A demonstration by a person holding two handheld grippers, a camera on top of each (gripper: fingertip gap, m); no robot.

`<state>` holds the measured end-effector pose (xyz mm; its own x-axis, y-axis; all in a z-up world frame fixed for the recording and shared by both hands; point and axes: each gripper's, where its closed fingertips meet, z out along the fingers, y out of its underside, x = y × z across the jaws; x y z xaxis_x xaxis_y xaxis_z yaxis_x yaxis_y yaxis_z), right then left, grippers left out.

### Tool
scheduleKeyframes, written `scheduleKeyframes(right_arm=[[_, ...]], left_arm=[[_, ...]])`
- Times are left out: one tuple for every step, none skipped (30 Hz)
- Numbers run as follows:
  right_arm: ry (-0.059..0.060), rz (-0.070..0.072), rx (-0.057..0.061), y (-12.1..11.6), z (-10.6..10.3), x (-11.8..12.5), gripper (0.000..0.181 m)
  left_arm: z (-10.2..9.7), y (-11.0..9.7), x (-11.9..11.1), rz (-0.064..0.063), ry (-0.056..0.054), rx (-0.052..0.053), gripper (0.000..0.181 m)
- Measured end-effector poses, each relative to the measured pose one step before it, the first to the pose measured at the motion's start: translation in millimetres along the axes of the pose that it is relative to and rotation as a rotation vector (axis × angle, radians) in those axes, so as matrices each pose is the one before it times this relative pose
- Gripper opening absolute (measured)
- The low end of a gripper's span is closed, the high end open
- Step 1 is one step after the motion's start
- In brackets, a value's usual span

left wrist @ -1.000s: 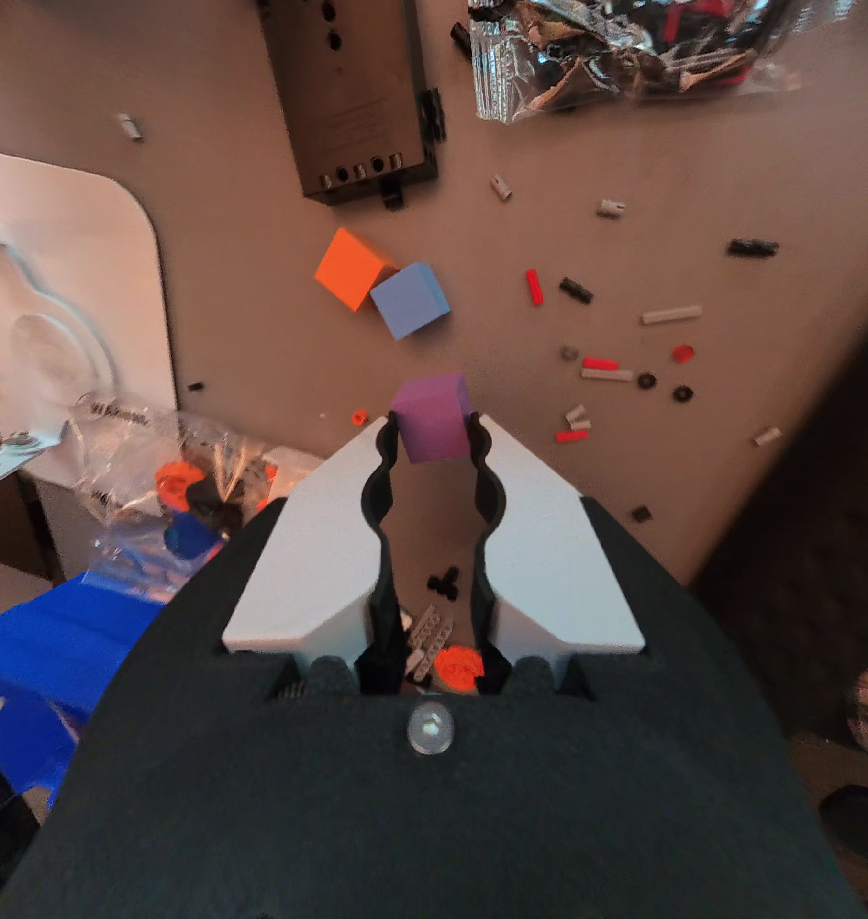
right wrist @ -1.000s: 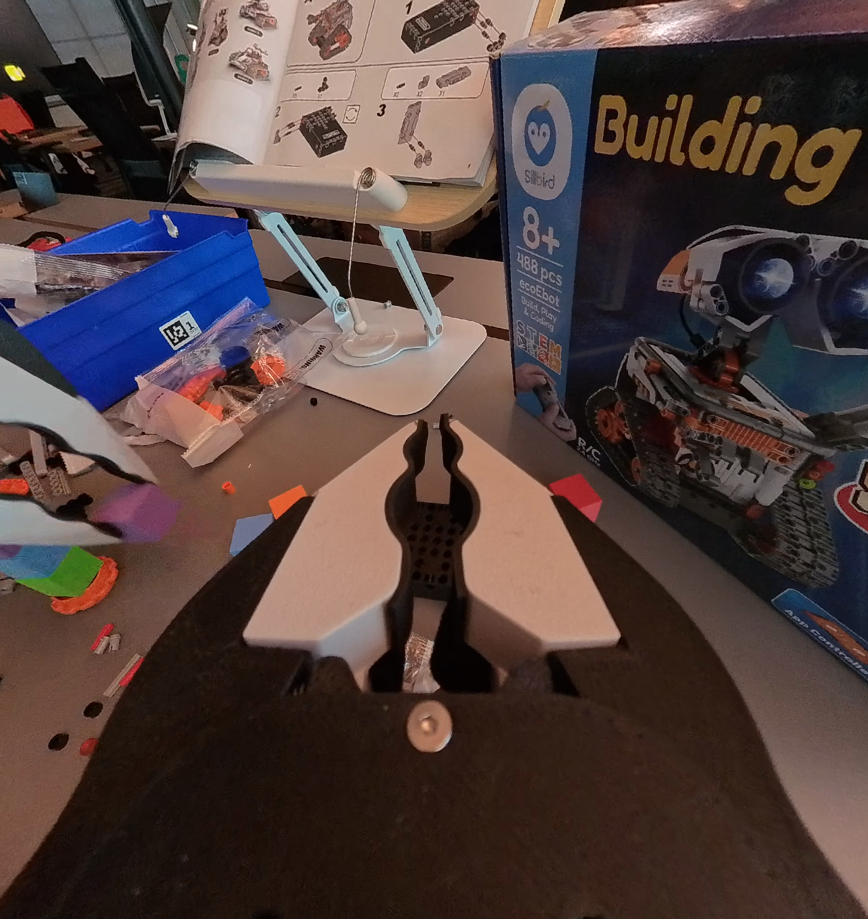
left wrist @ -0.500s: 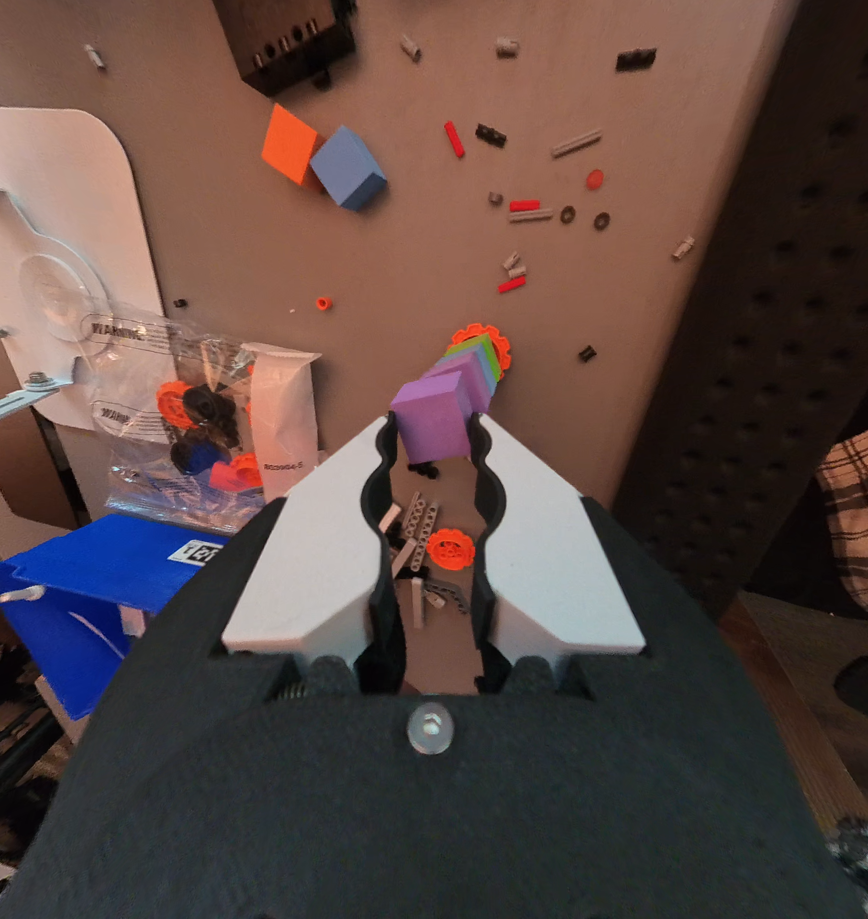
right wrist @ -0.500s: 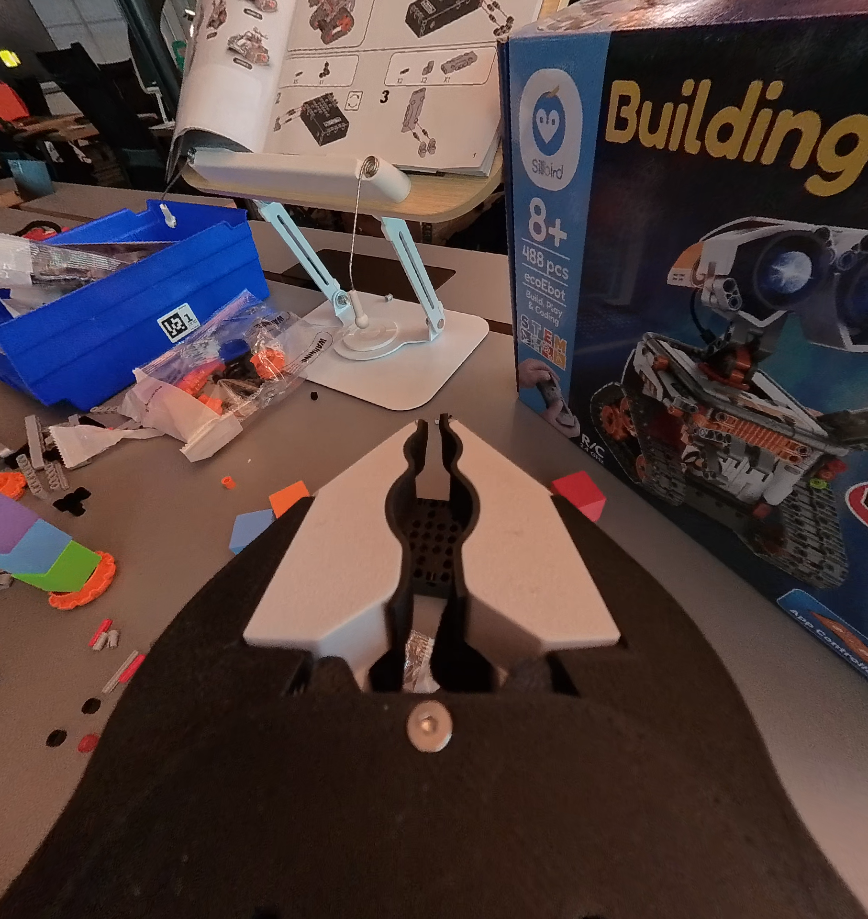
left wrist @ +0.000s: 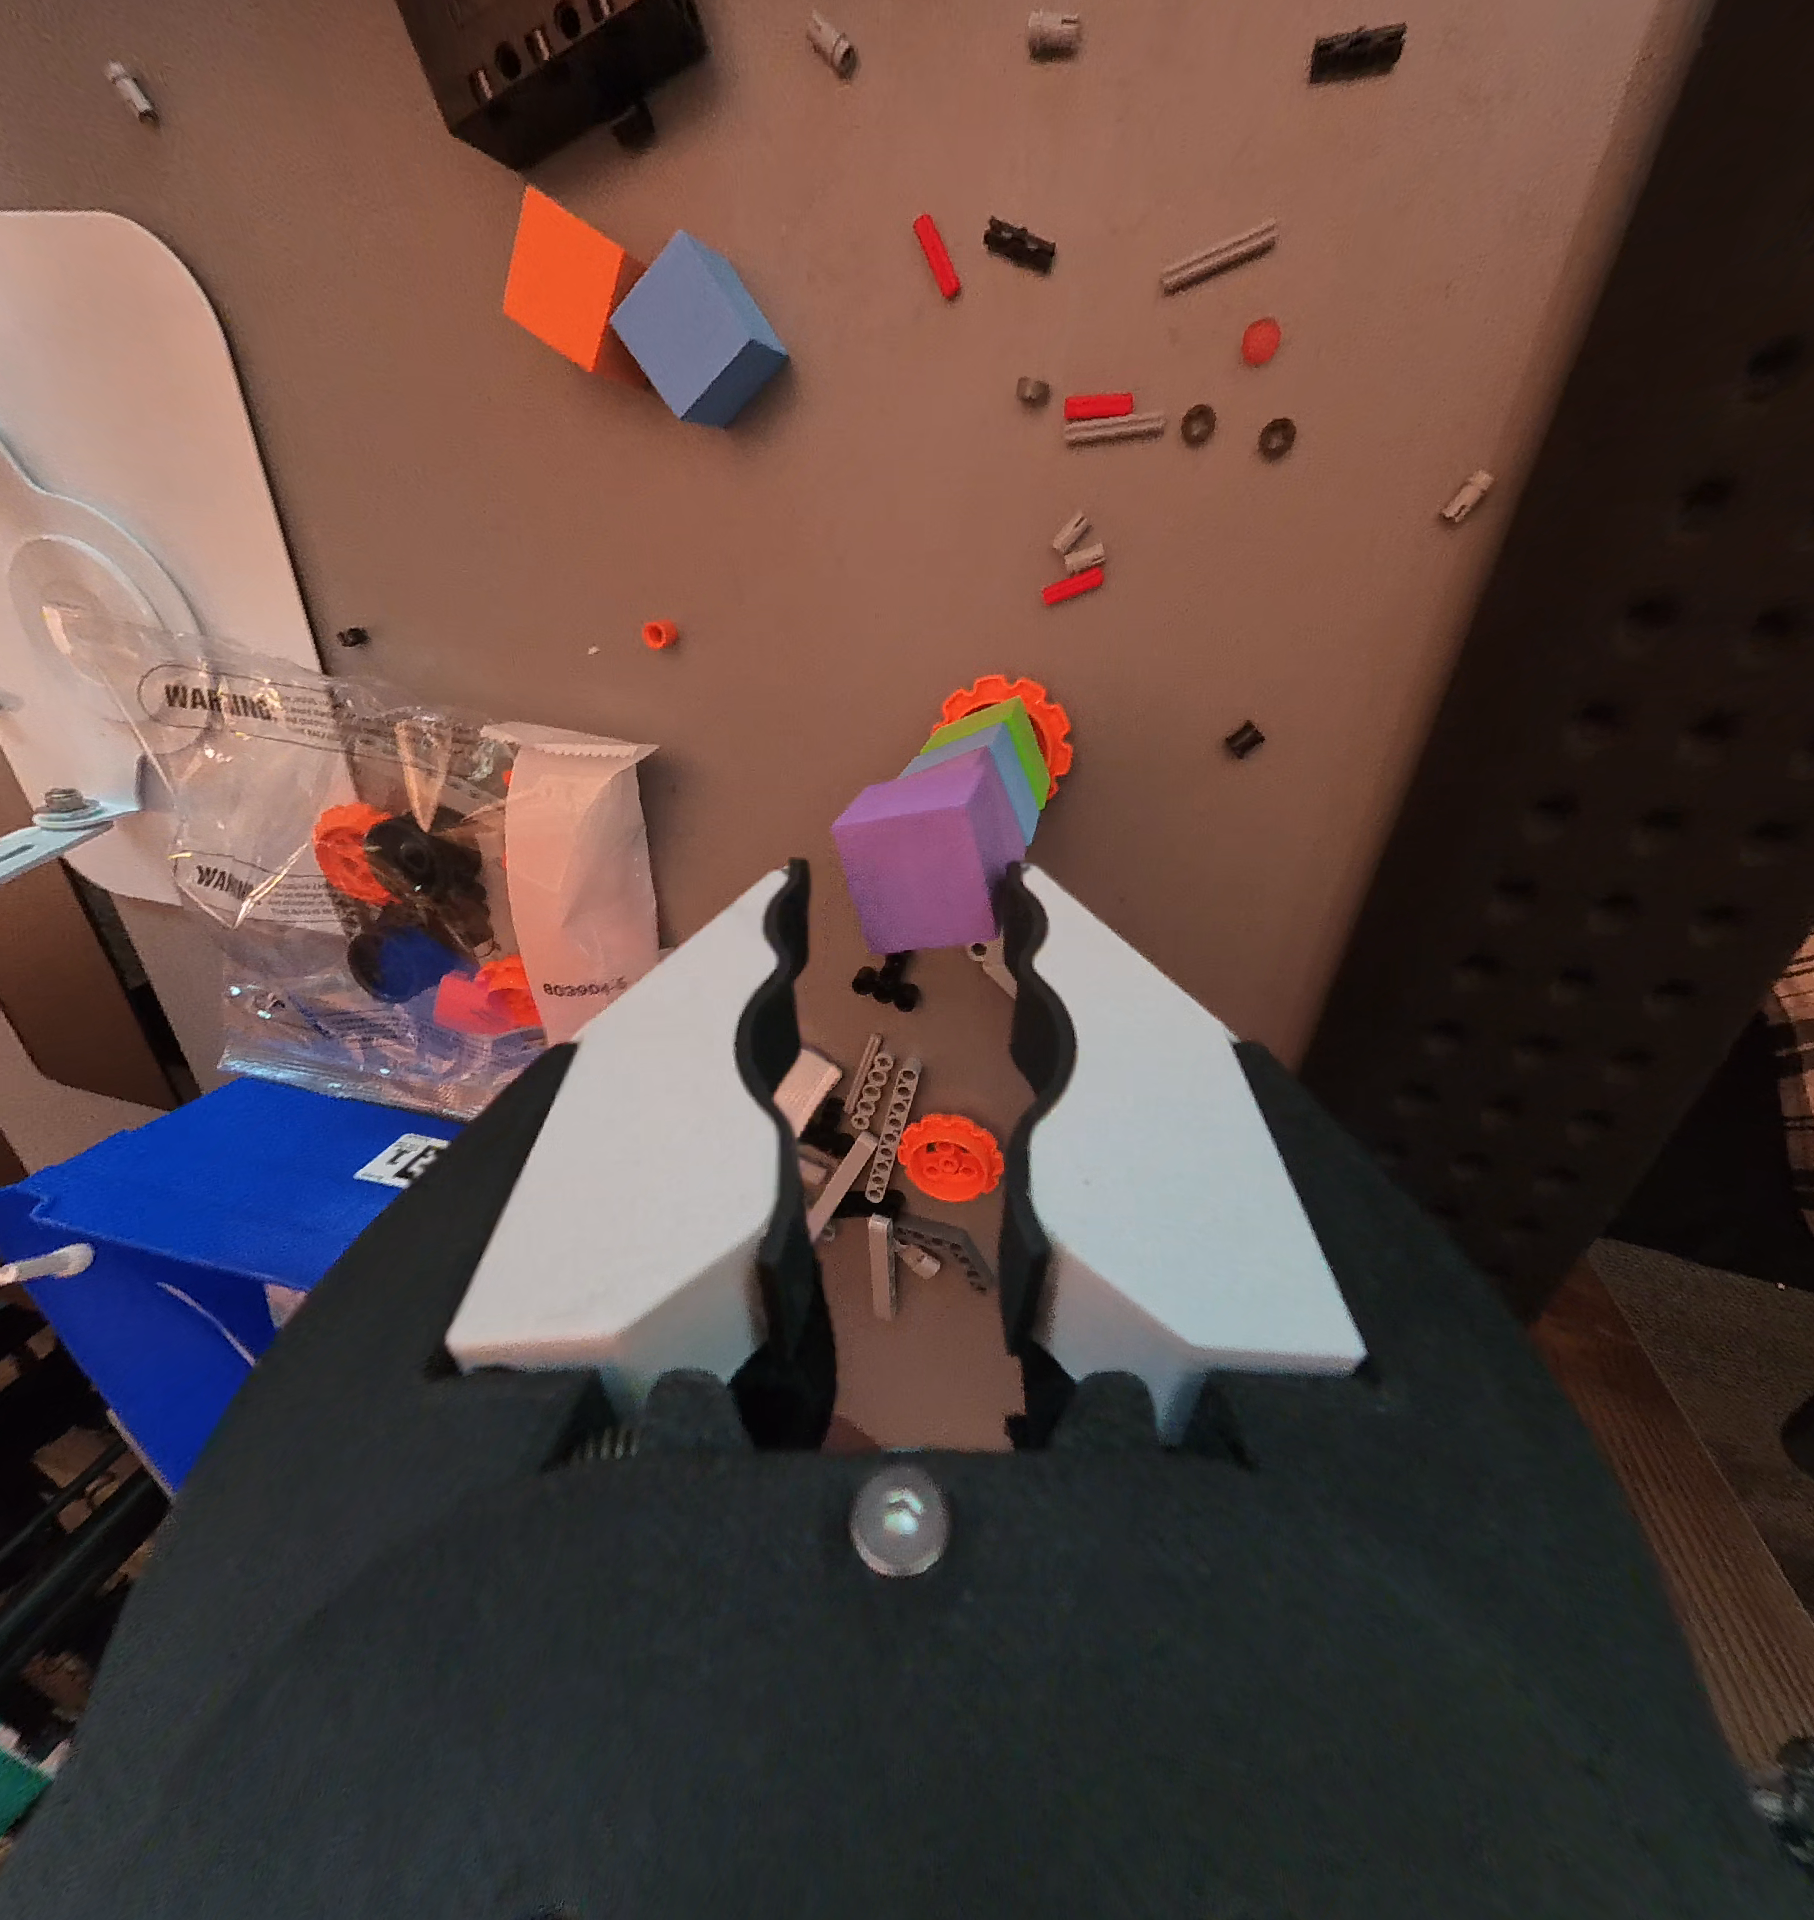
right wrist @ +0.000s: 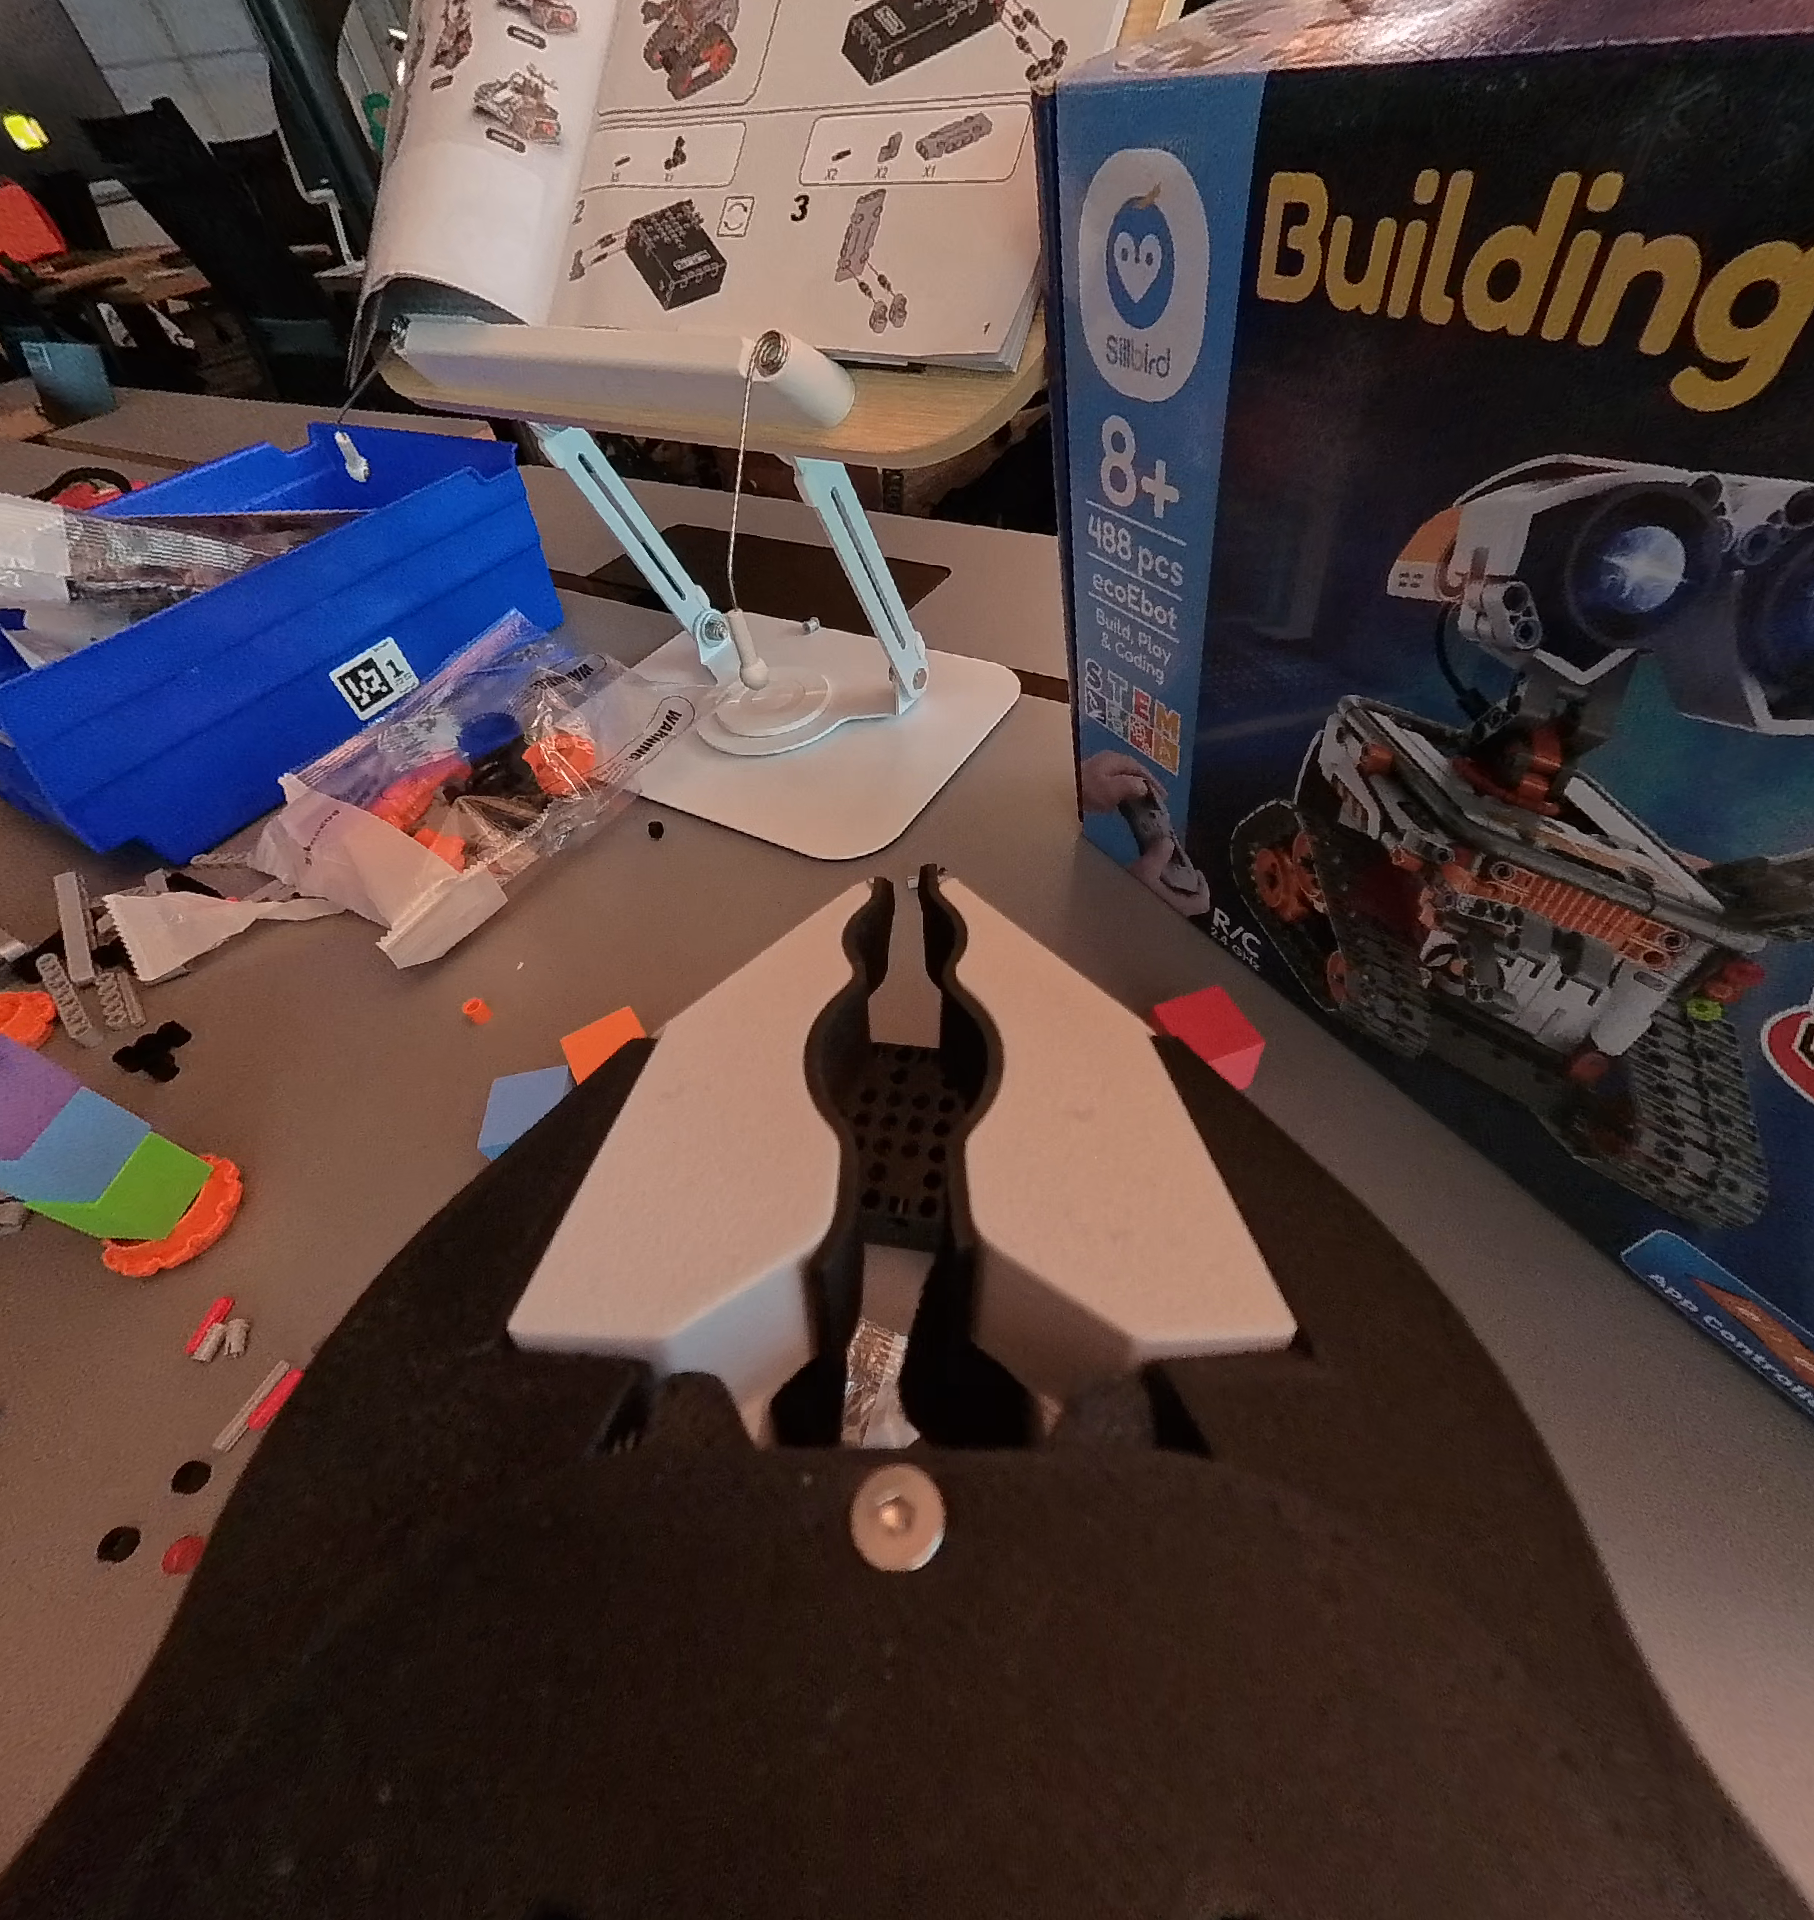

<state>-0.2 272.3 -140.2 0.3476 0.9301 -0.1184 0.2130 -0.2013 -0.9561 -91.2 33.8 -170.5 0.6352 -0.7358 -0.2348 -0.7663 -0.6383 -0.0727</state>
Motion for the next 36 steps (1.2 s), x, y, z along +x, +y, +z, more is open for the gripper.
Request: scheduleKeyframes(right_arm=[[0.0, -0.0002, 0.001, -0.17, -0.17, -0.02, 0.005], [-0.0001, 0.0002, 0.0005, -0.15, -0.08, -0.01, 0.005], [0.0001, 0.0006, 0.0007, -0.13, -0.25, 0.07, 0.005], [0.0, 0.0006, 0.001, -0.2, -0.14, 0.01, 0.005], [0.0, 0.0003, 0.0008, -0.17, -0.15, 0.04, 0.005], [0.0001, 0.0, 0.0004, -0.13, -0.09, 0.04, 0.005], [0.0001, -0.0005, 0.0002, -0.22, -0.04, 0.03, 0.005], [0.0003, -0.0009, 0.0001, -0.09, 0.01, -0.12, 0.005], [0.0003, -0.0008, -0.0005, 0.05, 0.12, -0.06, 0.005], [0.0002, -0.0004, -0.0016, 0.33, 0.3, -0.07, 0.005], [0.0004, -0.0002, -0.0017, 0.46, 0.17, 0.14, 0.005], [0.0007, 0.0001, -0.0007, 0.15, 0.1, 0.16, 0.005], [0.0004, 0.0008, -0.0001, 0.2, 0.05, 0.03, 0.005], [0.0002, 0.0008, 0.0002, 0.19, -0.03, 0.03, 0.005], [-0.0002, 0.0008, 0.0002, 0.2, -0.11, 0.0, 0.005], [-0.0006, 0.0007, 0.0, 0.1, 0.02, -0.12, 0.005], [-0.0003, 0.0001, 0.0002, 0.18, 0.04, -0.12, 0.005], [-0.0005, 0.0007, -0.0004, 0.13, 0.03, -0.01, 0.005], [-0.0011, 0.0013, 0.0009, -0.1, -0.15, 0.05, 0.005], [-0.0016, 0.0017, 0.0031, -0.64, -0.35, 0.02, 0.005], [-0.0018, 0.0013, 0.0043, -1.11, -0.61, -0.15, 0.005], [-0.0015, 0.0008, 0.0054, -1.2, -0.75, -0.1, 0.005], [-0.0017, 0.0015, 0.0053, -1.19, -0.76, -0.18, 0.005], [-0.0018, 0.0027, 0.0038, -0.73, -0.45, 0.08, 0.005], [-0.0017, 0.0025, 0.0017, -0.22, -0.16, 0.0, 0.005], [-0.0012, 0.0012, 0.0007, -0.2, -0.16, 0.12, 0.005], [-0.0004, 0.0004, 0.0019, -0.48, -0.31, 0.02, 0.005], [-0.0004, 0.0004, 0.0037, -0.83, -0.57, -0.1, 0.005], [-0.0007, 0.0004, 0.0038, -0.83, -0.59, -0.24, 0.005], [-0.0002, 0.0, 0.0022, -0.59, -0.37, -0.13, 0.005], [0.0003, 0.0002, 0.0007, -0.02, -0.26, 0.03, 0.005], [0.0, 0.0012, 0.0003, 0.06, -0.11, 0.09, 0.005], [-0.0001, 0.0012, 0.0008, 0.02, -0.11, -0.02, 0.005], [0.0, 0.0005, 0.0, 0.13, -0.1, -0.08, 0.005], [0.0005, 0.0, -0.0011, 0.32, 0.06, 0.06, 0.005], [0.0007, 0.0003, -0.001, 0.39, 0.12, 0.18, 0.005]], left_arm=[[-0.41, 0.87, -2.17, 0.0005, -0.0138, -0.0046, 0.04], [-0.91, 0.04, -0.9, -0.0012, -0.0038, 0.0019, 0.042], [-1.31, -0.49, -0.26, -0.0031, 0.0021, 0.0053, 0.044], [-1.7, -0.24, -1.44, -0.0024, -0.005, 0.0038, 0.046], [-2.4, -0.44, -2.1, -0.0019, -0.0091, 0.0037, 0.049], [-3.64, -1.9, -2.86, 0.0014, -0.0118, 0.0084, 0.051], [-4.73, -5.52, -4.79, -0.0019, -0.0213, 0.02, 0.051], [-4.52, -8.96, -4.62, -0.008, -0.0176, 0.0272, 0.05], [-2.63, -10.98, -2.29, -0.002, -0.0059, 0.0269, 0.049], [0.94, -10.97, 0.33, 0.0053, 0.006, 0.0149, 0.048], [4.65, -8.89, 0.5, 0.0095, 0.0099, -0.0049, 0.048], [7.5, -7.32, -1.38, 0.0086, 0.0055, -0.0181, 0.047], [9.38, -7.27, -3.71, -0.0009, -0.0002, -0.0211, 0.046], [10.52, -7.22, -2.68, -0.0046, 0.0086, -0.0195, 0.046], [10.89, -6.87, -0.63, -0.0018, 0.0198, -0.0179, 0.046], [10.75, -5.93, -0.87, -0.0065, 0.0198, -0.0193, 0.045], [10.45, -4.56, -3.94, -0.0107, 0.0027, -0.0219, 0.045], [10.84, -2.92, -4.56, -0.0121, -0.0003, -0.0237, 0.044], [11.21, -0.72, -2.34, -0.0146, 0.0114, -0.0297, 0.045], [10.66, -0.24, -1.57, -0.0104, 0.0126, -0.0251, 0.045], [9.78, -0.3, -2.19, -0.0166, 0.0078, -0.0179, 0.046], [8.48, 1.03, -3.36, -0.0165, -0.0012, -0.0206, 0.046], [7.19, 1.28, -2.34, -0.0104, 0.0026, -0.0172, 0.046], [5.92, 0.5, -1.19, -0.0111, 0.0091, -0.0085, 0.046], [4.32, -0.93, -1.56, -0.0129, 0.0061, 0.0037, 0.044], [3.04, -0.58, -1.02, -0.0139, 0.0073, 0.0053, 0.041], [0.33, -1.04, -0.51, -0.005, 0.0057, 0.0087, 0.041], [-1.43, -1.74, -1.15, -0.0002, -0.0055, 0.0135, 0.035], [-1.13, -1.18, 0.04, 0.0006, 0.0, 0.0089, 0.026], [-0.98, -0.45, 1.06, 0.0032, 0.0034, 0.0043, 0.026], [-1.42, 0.16, 0.14, 0.0107, -0.0059, 0.0034, 0.026], [-1.79, 1.03, -0.25, 0.0119, -0.0085, -0.0015, 0.026], [-1.72, 1.52, 1.52, 0.0072, 0.0047, -0.0031, 0.026], [-1.46, 0.53, 1.82, 0.0033, 0.0102, 0.0027, 0.026], [-2.2, -0.45, -0.83, 0.0008, -0.0052, 0.0106, 0.025], [-2.81, 0.63, -1.15, -0.0003, -0.0076, 0.0047, 0.025]])
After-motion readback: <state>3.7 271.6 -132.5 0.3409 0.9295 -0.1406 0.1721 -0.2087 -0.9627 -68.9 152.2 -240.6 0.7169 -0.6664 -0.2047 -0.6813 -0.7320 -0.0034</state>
